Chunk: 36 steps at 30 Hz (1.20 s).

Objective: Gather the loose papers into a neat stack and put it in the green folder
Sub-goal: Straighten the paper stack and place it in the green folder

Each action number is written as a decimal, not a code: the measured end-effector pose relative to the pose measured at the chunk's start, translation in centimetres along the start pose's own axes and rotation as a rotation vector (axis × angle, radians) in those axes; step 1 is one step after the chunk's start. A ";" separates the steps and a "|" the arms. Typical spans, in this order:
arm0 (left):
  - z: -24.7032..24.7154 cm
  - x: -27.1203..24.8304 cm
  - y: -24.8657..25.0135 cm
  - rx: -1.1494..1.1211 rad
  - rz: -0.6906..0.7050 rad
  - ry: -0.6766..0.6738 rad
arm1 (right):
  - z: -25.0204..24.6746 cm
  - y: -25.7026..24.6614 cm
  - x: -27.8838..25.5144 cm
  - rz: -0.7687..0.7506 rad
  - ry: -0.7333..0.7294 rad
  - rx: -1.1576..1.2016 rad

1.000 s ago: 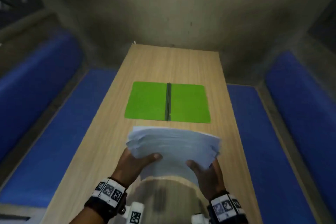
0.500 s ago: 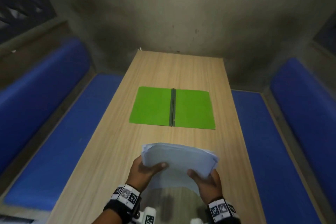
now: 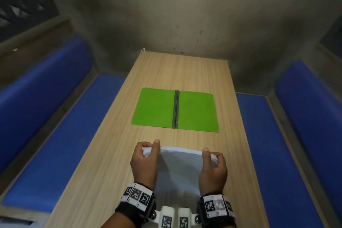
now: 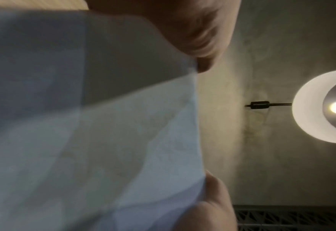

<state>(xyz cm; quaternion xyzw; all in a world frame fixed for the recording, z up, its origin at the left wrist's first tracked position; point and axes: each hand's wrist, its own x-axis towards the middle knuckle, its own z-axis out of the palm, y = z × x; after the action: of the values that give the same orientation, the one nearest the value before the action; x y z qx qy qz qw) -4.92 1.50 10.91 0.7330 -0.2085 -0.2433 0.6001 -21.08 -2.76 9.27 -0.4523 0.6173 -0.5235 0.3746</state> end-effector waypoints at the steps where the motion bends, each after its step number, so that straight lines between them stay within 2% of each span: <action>1: -0.3 -0.1 -0.4 -0.003 0.008 -0.010 | 0.0 0.2 -0.1 0.010 0.005 0.001; 5: -1.1 -1.1 -0.5 -0.035 0.085 -0.063 | -0.3 0.4 0.0 -0.004 0.021 0.022; 10: -1.2 -1.4 -1.6 -0.098 0.054 -0.115 | -0.6 0.4 -0.1 -0.010 -0.038 0.069; 13: -2.0 -0.8 -3.4 -0.077 0.070 -0.243 | -1.2 1.2 0.3 0.002 -0.162 0.131; 17: -2.6 -0.3 -5.3 -0.119 -0.041 -0.407 | -2.0 3.6 0.2 0.161 -0.302 0.112; 19: -2.4 -0.4 -5.1 -0.083 -0.062 -0.422 | -2.1 3.5 0.1 0.188 -0.321 0.098; 24: -2.1 -0.3 -4.5 -0.071 -0.113 -0.413 | -2.3 3.2 0.6 0.105 -0.337 0.100; 28: -1.6 0.0 -5.9 -0.004 -0.177 -0.472 | -1.8 4.2 0.7 0.174 -0.362 0.046; 33: -0.7 3.0 -6.2 0.084 -0.182 -0.492 | -0.7 2.9 3.6 0.176 -0.410 0.031; 36: -0.1 5.3 -6.0 0.095 -0.186 -0.565 | -1.2 3.3 5.0 0.175 -0.467 -0.019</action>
<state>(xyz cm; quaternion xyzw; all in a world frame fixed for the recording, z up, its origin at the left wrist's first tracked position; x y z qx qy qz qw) -0.56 -0.46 4.45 0.6793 -0.3102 -0.4818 0.4585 -24.32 -6.99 6.25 -0.5092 0.5556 -0.3645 0.5469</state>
